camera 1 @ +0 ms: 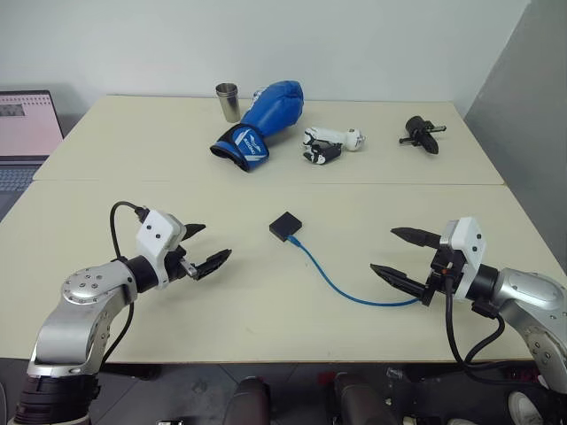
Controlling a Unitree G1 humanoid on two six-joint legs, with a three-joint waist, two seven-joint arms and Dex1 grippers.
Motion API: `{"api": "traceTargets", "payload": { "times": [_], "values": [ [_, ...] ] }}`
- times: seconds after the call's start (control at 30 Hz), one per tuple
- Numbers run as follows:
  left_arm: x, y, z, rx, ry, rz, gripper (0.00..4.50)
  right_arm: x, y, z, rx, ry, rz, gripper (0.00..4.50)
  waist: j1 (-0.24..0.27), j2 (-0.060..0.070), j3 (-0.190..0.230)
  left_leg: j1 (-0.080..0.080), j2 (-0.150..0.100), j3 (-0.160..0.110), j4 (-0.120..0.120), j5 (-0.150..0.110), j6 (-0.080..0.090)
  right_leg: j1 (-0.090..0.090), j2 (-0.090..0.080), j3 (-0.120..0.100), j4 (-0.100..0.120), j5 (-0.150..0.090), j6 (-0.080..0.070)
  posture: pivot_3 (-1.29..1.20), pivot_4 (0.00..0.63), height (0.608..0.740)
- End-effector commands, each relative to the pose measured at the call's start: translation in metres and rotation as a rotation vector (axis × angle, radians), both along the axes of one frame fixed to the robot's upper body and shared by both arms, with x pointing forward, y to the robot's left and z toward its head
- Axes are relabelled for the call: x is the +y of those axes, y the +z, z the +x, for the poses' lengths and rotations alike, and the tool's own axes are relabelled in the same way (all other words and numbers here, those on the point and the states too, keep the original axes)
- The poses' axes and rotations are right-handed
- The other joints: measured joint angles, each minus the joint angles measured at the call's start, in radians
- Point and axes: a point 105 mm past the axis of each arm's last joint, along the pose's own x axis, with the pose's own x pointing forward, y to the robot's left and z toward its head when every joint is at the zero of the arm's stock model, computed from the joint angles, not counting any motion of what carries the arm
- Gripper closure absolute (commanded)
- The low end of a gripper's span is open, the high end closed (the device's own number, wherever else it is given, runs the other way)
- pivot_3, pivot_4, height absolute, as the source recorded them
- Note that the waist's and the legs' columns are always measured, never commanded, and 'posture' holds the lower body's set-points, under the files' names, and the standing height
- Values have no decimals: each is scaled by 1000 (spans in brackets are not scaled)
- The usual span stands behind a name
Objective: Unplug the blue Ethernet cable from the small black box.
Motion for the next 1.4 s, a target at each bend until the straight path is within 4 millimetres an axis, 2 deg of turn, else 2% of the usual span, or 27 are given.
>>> {"api": "traceTargets", "payload": {
  "times": [0.03,0.53,1.0,1.1,1.4],
  "values": [
    [-5,10,-3,-34,-35,-20,51,-2,10,1,-38,-4,11,0,0,0,0,0,0,0,0,0,0,0,0,0,0,0,0,0,150,740],
    [-5,8,-5,-40,-42,-7,51,2,11,2,-29,1,35,0,0,0,0,0,0,0,0,0,0,0,0,0,0,0,0,0,150,740],
    [-10,9,-13,-4,-147,-48,51,10,10,6,-36,-2,24,0,0,0,0,0,0,0,0,0,0,0,0,0,0,0,0,0,150,740],
    [-11,7,-16,20,-188,-33,51,22,4,10,-34,-14,22,0,-1,0,0,0,0,0,0,0,0,0,0,0,0,0,0,0,150,740],
    [-16,0,-18,43,-274,62,51,80,-30,45,-34,-46,-51,0,-3,0,0,-1,1,0,0,0,0,-2,1,1,0,0,0,0,150,740]
  ]
}}
